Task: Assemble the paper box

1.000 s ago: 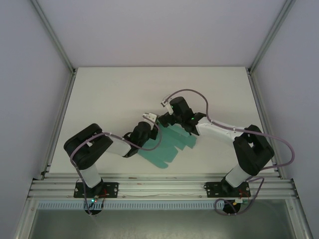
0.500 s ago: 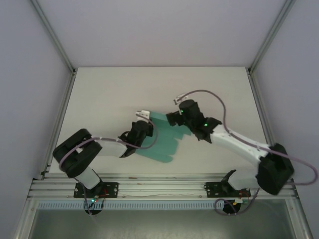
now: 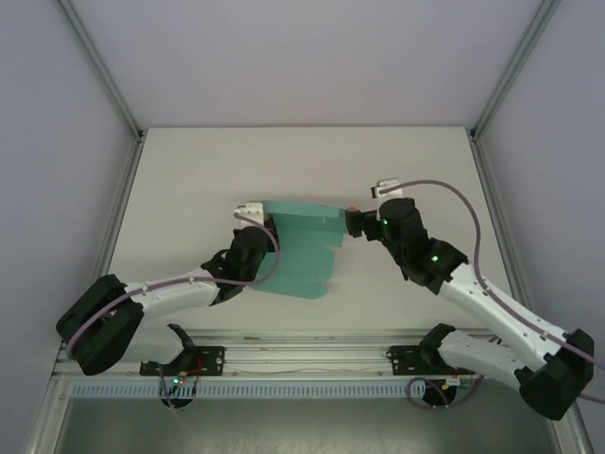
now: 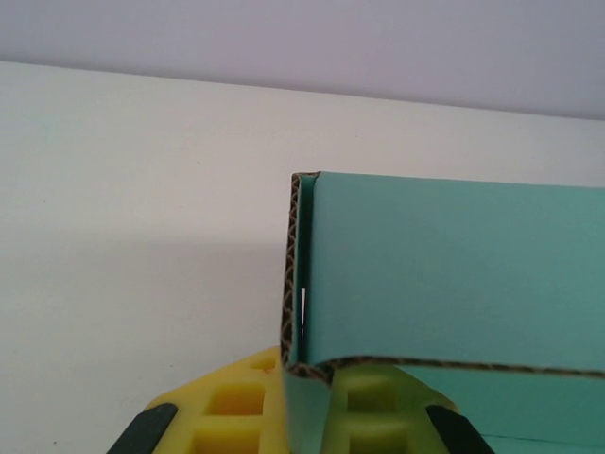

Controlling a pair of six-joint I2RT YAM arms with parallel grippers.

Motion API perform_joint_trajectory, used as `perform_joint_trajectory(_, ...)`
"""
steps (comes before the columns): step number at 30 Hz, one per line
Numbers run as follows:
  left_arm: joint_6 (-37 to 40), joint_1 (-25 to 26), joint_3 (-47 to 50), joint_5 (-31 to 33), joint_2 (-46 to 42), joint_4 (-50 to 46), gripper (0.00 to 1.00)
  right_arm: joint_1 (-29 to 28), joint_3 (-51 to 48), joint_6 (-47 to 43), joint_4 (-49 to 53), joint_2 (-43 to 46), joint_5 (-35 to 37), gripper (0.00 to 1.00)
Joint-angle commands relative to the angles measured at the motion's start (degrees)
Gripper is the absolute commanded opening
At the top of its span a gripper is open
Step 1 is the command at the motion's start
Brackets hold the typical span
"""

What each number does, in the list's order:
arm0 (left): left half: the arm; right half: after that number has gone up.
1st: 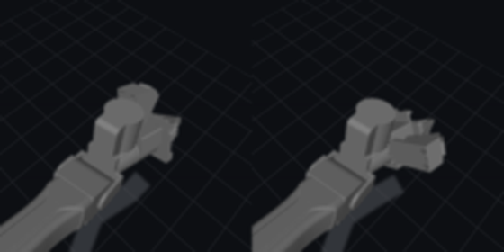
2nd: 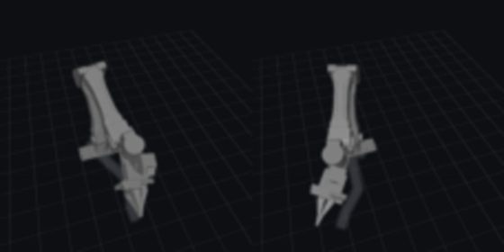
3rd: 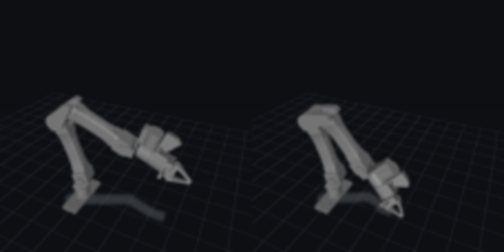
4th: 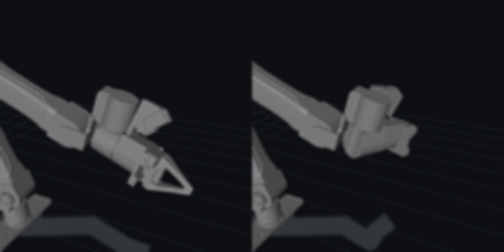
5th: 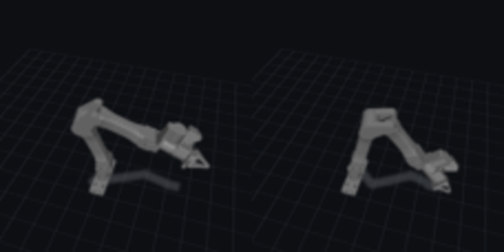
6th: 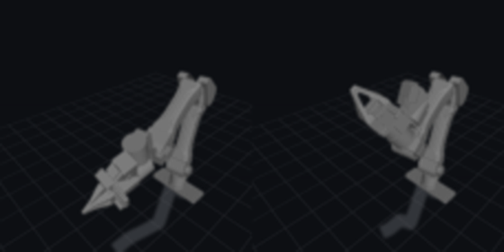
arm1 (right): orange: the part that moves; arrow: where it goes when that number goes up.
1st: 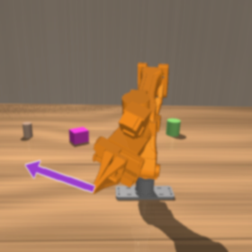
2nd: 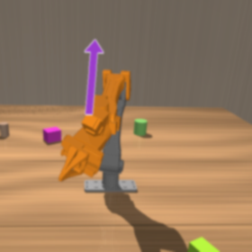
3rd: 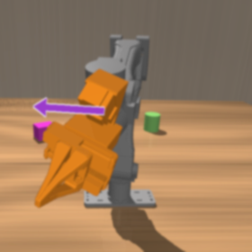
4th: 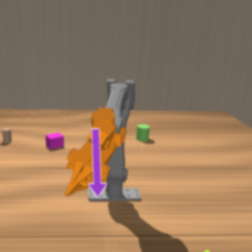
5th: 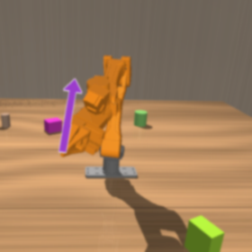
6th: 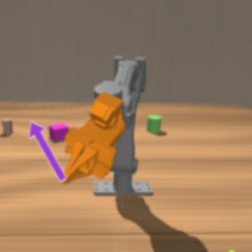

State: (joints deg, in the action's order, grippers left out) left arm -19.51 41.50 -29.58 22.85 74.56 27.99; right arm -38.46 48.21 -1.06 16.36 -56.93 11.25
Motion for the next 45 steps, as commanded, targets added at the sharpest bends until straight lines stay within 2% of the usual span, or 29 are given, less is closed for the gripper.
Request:
perform_joint_trajectory(1, -0.38, -0.45, 1.04, -1.08, -0.91, -1.57, 0.00, 0.23, 2.31, 1.63, 1.22, -3.06, -2.40, 1.00)
perform_joint_trajectory(7, -1.18, -0.38, 0.67, 0.35, 0.00, -2.71, 0.00, 0.93, 6.46, 3.72, 3.27, -4.47, -1.22, 1.00)
perform_joint_trajectory(14, -2.78, -0.41, 0.22, 0.72, 0.76, -2.76, 0.00, 0.95, 5.75, 2.06, 0.12, -3.16, -4.94, 1.00)
perform_joint_trajectory(19, -4.33, -0.32, -0.88, 1.41, 0.58, -4.54, 0.00, 0.95, 5.96, 1.42, 0.67, -7.40, -11.19, 0.99)
perform_joint_trajectory(23, -5.27, -0.38, -0.65, 1.02, 0.14, -4.42, 0.00, 0.92, 5.24, 2.43, -0.38, -10.93, -11.13, 0.99)
perform_joint_trajectory(27, -7.46, -0.37, -1.83, 0.79, 0.39, -6.19, 0.00, 0.25, 3.44, 3.44, -5.08, -13.77, -13.44, 0.98)
perform_joint_trajectory(31, -8.77, -0.36, -1.79, -1.19, 1.48, -4.13, 0.00, -0.90, 0.09, 7.68, -14.56, -15.34, -11.43, 0.97)
perform_joint_trajectory(34, -8.87, -0.42, -2.93, -1.92, 1.94, -5.25, 0.00, -1.44, -1.73, 9.68, -17.99, -15.98, -10.81, 0.95)
perform_joint_trajectory(37, -6.47, -0.43, -5.18, -1.25, 2.60, -9.89, 0.00, -1.37, -0.69, 5.68, -13.88, -13.54, -10.17, 0.95)
perform_joint_trajectory(40, -3.35, -0.51, -7.43, -2.31, 2.95, -15.58, 0.00, -1.13, 3.23, -3.74, -4.01, -9.38, -9.24, 0.96)
perform_joint_trajectory(42, -2.36, -0.54, -9.47, -2.98, 2.95, -21.11, 0.00, -0.63, 5.64, -12.18, 2.28, -5.72, -11.00, 0.95)
perform_joint_trajectory(45, -2.66, -0.56, -12.55, -4.32, 3.12, -29.54, 0.00, 0.47, 9.79, -23.00, 11.67, -3.47, -18.41, 0.93)
